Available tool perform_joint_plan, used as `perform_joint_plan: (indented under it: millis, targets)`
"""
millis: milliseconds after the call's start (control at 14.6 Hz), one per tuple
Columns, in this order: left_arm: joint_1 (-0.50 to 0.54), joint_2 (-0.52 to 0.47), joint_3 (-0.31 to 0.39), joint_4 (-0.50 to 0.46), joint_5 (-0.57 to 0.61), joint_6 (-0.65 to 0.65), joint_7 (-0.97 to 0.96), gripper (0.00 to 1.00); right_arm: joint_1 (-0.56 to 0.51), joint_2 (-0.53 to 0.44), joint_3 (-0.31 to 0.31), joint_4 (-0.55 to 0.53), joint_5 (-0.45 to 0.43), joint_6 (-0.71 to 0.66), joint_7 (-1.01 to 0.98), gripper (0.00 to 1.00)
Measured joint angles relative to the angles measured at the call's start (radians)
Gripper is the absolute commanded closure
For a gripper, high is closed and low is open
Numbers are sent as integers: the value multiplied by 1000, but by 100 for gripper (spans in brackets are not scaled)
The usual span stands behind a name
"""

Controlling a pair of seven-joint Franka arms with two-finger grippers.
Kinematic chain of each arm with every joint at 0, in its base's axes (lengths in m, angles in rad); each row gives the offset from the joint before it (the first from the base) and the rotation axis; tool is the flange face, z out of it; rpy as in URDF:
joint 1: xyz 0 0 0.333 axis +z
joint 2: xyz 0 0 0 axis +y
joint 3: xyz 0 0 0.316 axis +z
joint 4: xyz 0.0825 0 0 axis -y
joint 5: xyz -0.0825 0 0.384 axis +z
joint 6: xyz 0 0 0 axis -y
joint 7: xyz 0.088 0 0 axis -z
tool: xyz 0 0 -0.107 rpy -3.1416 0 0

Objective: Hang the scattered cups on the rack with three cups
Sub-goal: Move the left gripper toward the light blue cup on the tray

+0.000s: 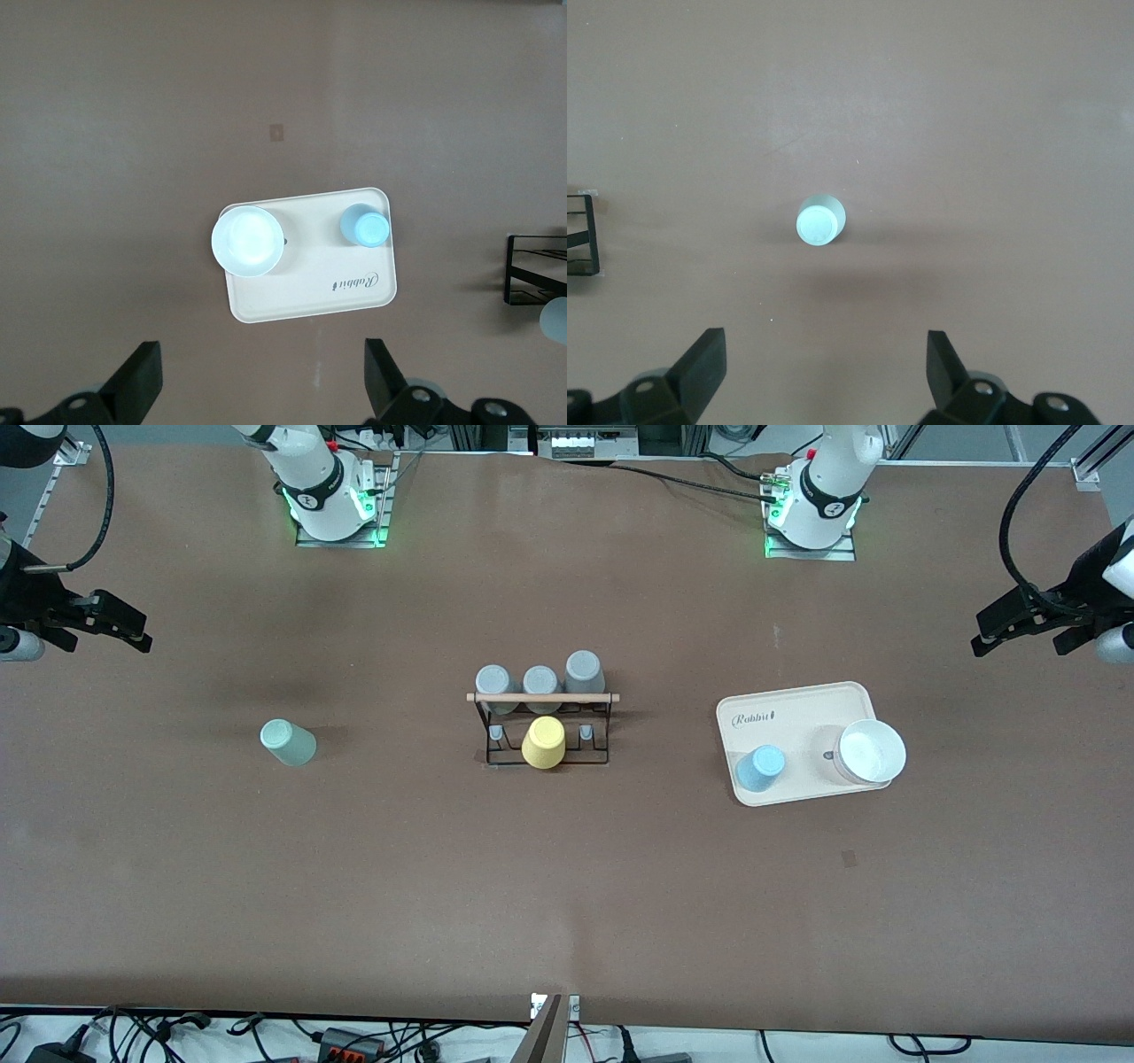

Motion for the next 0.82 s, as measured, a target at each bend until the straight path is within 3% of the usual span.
perform_joint_plan:
  millis: [411,821]
  targets:
    - [-6,13,-17,-2,0,0,0,0,0,0,2,0,0,0,0,0]
    - [-14,139,-152,-27,0,92,-184,0,0,0,4,0,0,2,0,0]
